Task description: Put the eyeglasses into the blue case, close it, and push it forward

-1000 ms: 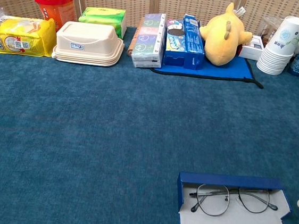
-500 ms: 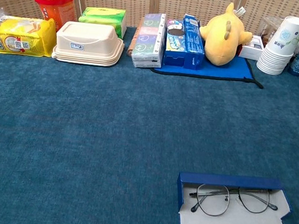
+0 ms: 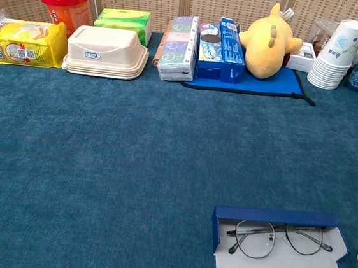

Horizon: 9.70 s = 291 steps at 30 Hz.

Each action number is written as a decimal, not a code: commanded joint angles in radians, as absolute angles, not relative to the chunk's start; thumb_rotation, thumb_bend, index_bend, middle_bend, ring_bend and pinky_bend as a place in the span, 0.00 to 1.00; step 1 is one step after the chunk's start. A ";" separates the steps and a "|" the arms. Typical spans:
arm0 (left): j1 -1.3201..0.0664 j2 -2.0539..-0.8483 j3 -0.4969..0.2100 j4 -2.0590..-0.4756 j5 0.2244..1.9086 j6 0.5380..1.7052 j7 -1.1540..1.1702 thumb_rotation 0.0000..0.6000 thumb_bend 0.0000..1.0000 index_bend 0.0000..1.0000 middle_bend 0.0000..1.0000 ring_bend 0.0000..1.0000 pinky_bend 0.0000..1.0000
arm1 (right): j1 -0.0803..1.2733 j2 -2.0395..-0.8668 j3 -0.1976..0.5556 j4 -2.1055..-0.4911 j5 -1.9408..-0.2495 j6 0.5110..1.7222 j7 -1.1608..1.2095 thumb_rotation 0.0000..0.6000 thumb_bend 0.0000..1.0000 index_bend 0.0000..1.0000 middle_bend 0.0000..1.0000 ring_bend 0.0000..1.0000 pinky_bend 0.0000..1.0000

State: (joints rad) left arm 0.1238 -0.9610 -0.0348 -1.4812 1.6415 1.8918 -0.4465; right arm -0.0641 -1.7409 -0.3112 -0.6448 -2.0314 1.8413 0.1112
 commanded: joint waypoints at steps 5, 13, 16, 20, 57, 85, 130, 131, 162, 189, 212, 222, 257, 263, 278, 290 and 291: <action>0.130 -0.957 -0.033 -1.482 1.650 1.902 -0.448 0.91 0.21 0.07 0.11 0.04 0.05 | -0.084 -1.782 -0.313 -0.569 -2.014 1.864 0.169 1.00 0.23 0.00 0.00 0.00 0.07; 0.138 -0.945 -0.008 -1.482 1.643 1.863 -0.437 0.91 0.21 0.05 0.09 0.02 0.03 | -0.095 -1.815 -0.317 -0.509 -1.998 1.865 0.229 1.00 0.22 0.00 0.00 0.00 0.07; 0.140 -0.943 -0.010 -1.485 1.645 1.869 -0.435 0.91 0.21 0.05 0.09 0.02 0.03 | -0.097 -1.826 -0.314 -0.490 -1.989 1.866 0.248 1.00 0.21 0.00 0.00 0.00 0.07; 0.144 -0.940 -0.011 -1.488 1.647 1.876 -0.429 0.90 0.21 0.05 0.09 0.02 0.03 | -0.096 -1.847 -0.308 -0.463 -1.979 1.866 0.270 1.00 0.21 0.00 0.00 0.00 0.07; 0.151 -0.969 -0.013 -1.410 1.613 1.847 -0.472 0.91 0.21 0.05 0.08 0.01 0.03 | -0.103 -1.928 -0.319 -0.464 -1.957 1.874 0.314 1.00 0.22 0.00 0.00 0.00 0.08; 0.159 -0.990 -0.020 -1.350 1.592 1.842 -0.524 0.91 0.21 0.05 0.08 0.01 0.03 | -0.049 -1.930 -0.326 -0.565 -1.984 1.856 0.242 1.00 0.22 0.00 0.00 0.00 0.08; 0.157 -1.055 -0.028 -1.230 1.562 1.797 -0.604 0.91 0.21 0.05 0.08 0.01 0.03 | 0.085 -1.771 -0.271 -1.005 -2.004 1.732 0.002 1.00 0.32 0.49 0.30 0.21 0.24; 0.156 -1.057 -0.029 -1.227 1.562 1.795 -0.605 0.90 0.21 0.05 0.08 0.01 0.03 | 0.086 -1.768 -0.271 -1.011 -2.003 1.728 -0.003 1.00 0.32 0.50 0.30 0.21 0.24; 0.128 -1.082 -0.031 -1.213 1.567 1.757 -0.594 0.90 0.21 0.05 0.08 0.01 0.03 | 0.156 -1.706 -0.208 -1.232 -1.974 1.590 -0.077 1.00 0.32 0.61 0.36 0.24 0.26; 0.112 -1.092 -0.026 -1.218 1.567 1.729 -0.581 0.91 0.21 0.05 0.08 0.01 0.02 | 0.232 -1.753 -0.123 -1.285 -1.920 1.494 -0.103 1.00 0.28 0.36 0.25 0.20 0.26; 0.115 -1.111 -0.024 -1.178 1.551 1.715 -0.602 0.91 0.21 0.05 0.08 0.01 0.02 | 0.320 -1.797 -0.068 -1.251 -1.862 1.391 -0.126 1.00 0.28 0.29 0.21 0.18 0.26; 0.115 -1.120 -0.026 -1.160 1.548 1.714 -0.614 0.91 0.21 0.05 0.08 0.01 0.02 | 0.339 -1.798 -0.062 -1.265 -1.847 1.374 -0.144 1.00 0.28 0.28 0.21 0.17 0.26; 0.104 -1.128 -0.023 -1.151 1.550 1.696 -0.618 0.91 0.21 0.05 0.08 0.00 0.02 | 0.427 -1.547 -0.057 -1.689 -1.607 1.027 -0.523 1.00 0.33 0.00 0.09 0.02 0.18; 0.103 -1.132 -0.023 -1.142 1.548 1.693 -0.624 0.91 0.21 0.05 0.08 0.00 0.02 | 0.450 -1.555 -0.044 -1.697 -1.588 1.000 -0.514 1.00 0.33 0.17 0.22 0.16 0.23; 0.100 -1.139 -0.022 -1.131 1.545 1.681 -0.627 0.91 0.21 0.05 0.08 0.00 0.02 | 0.501 -1.575 0.022 -1.684 -1.534 0.989 -0.419 1.00 0.32 0.56 0.51 0.45 0.40; 0.071 -1.128 -0.023 -1.182 1.555 1.651 -0.582 0.91 0.21 0.05 0.08 0.00 0.02 | 0.575 -1.592 0.132 -1.580 -1.458 0.972 -0.383 1.00 0.32 0.55 0.50 0.45 0.40; 0.068 -1.126 -0.023 -1.188 1.554 1.647 -0.576 0.91 0.21 0.05 0.08 0.00 0.02 | 0.583 -1.596 0.137 -1.563 -1.450 0.965 -0.382 1.00 0.32 0.55 0.50 0.45 0.40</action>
State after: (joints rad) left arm 0.0714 -1.1282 -0.0228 -1.1834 1.5541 1.6508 -0.5801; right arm 0.5686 -1.5892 0.1249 -1.5835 -1.4653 0.9778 -0.3852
